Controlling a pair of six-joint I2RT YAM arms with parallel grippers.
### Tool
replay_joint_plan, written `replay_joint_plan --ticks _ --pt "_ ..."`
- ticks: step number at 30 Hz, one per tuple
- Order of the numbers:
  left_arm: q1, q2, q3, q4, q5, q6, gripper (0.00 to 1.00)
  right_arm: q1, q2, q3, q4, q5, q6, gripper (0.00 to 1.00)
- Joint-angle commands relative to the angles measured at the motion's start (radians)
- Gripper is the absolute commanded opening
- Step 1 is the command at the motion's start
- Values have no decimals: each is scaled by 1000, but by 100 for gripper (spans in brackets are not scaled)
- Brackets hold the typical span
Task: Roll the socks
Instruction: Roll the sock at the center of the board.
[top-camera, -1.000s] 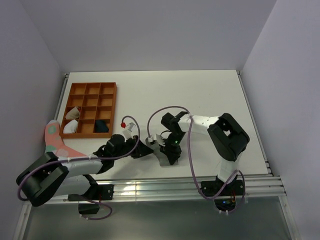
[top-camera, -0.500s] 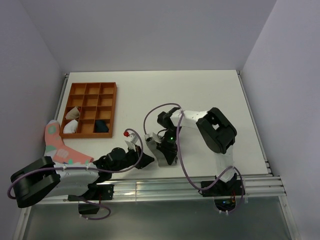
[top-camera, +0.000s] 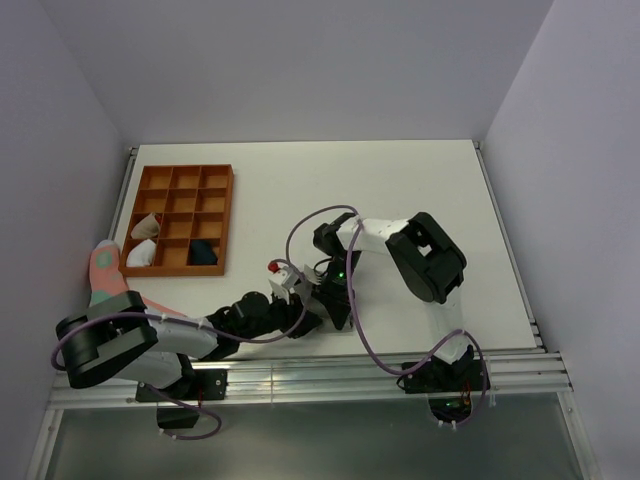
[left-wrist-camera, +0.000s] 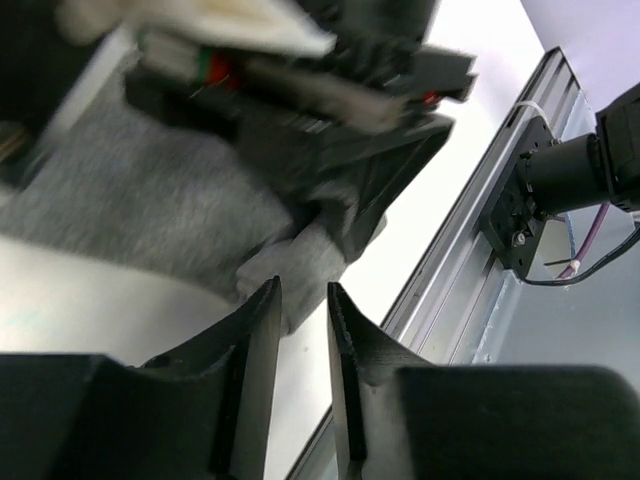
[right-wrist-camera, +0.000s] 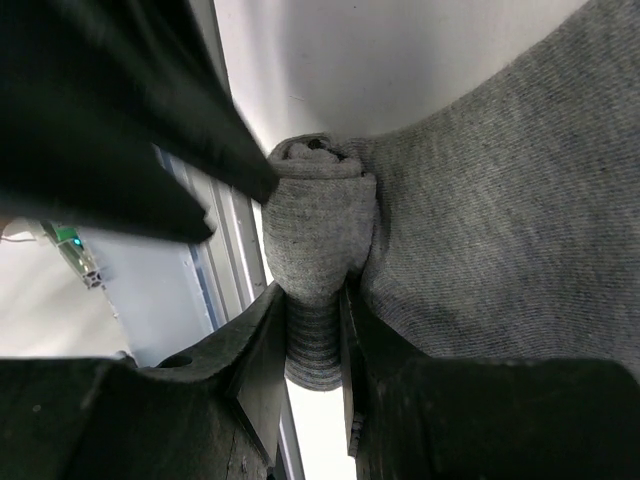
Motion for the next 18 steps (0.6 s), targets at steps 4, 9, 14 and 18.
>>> replay_joint_plan --ticks 4,9,14,18 --pt "-22 43 83 57 26 87 35 -4 27 27 -5 8 0 23" --pt "-30 71 104 38 24 118 36 -4 34 32 -13 6 0 24" --pt "-33 62 95 38 -6 141 37 -4 34 38 -21 -6 -2 24" --pt "-33 79 106 29 14 165 40 -4 34 42 -25 2 0 24"
